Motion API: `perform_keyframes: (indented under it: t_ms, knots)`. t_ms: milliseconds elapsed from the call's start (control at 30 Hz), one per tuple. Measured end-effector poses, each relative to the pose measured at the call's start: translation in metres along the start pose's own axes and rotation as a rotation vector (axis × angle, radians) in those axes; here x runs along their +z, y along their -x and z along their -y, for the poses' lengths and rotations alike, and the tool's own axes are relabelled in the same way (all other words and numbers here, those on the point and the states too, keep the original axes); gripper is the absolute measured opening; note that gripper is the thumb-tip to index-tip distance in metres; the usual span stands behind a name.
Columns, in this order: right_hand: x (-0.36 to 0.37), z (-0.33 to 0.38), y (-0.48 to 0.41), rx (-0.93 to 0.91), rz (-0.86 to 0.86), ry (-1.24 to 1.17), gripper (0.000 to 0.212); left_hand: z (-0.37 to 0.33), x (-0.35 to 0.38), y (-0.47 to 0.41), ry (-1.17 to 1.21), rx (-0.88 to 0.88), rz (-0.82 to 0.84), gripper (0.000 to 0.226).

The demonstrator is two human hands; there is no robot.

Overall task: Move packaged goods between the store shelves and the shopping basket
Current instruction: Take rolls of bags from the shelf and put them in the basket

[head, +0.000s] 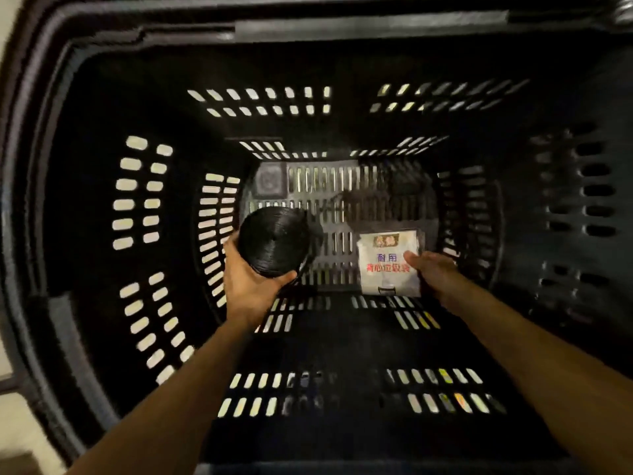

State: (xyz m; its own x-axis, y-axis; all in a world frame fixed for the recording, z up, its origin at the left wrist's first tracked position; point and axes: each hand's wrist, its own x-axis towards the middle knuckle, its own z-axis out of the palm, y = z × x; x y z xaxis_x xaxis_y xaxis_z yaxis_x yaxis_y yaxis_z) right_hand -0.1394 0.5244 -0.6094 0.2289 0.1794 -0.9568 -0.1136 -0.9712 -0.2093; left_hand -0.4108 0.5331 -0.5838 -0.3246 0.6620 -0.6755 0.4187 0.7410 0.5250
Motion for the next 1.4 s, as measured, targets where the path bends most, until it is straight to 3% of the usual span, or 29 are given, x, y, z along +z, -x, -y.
perform_keyframes:
  t_ms: [100,333,533,633,800,1167,1400]
  knots:
    - [-0.002,-0.011,-0.013,0.025,0.025,-0.013,0.025,0.013,0.005,-0.003,-0.029,0.017,-0.048,0.104]
    - [-0.002,-0.022,-0.024,0.064,-0.014,-0.015,0.025,0.032,0.006,-0.003,-0.082,0.0,0.011,0.107]
    - [0.007,-0.028,-0.031,-0.02,-0.227,0.074,0.036,0.034,0.005,-0.001,-0.115,-0.023,-0.003,0.114]
    - [0.011,-0.031,-0.031,-0.068,-0.34,0.149,0.035,0.031,0.007,0.0,-0.062,-0.094,-0.032,0.104]
    - [0.017,-0.031,-0.03,-0.125,-0.418,0.246,0.034,0.036,0.009,0.0,-0.175,-0.116,-0.033,0.097]
    - [0.017,-0.022,0.018,-0.306,-0.418,0.511,0.035,0.005,-0.011,0.015,-0.378,-0.113,-0.01,0.074]
    - [0.023,0.024,0.137,-0.469,-0.245,0.81,0.043,-0.089,-0.063,0.083,-0.59,0.163,0.137,0.049]
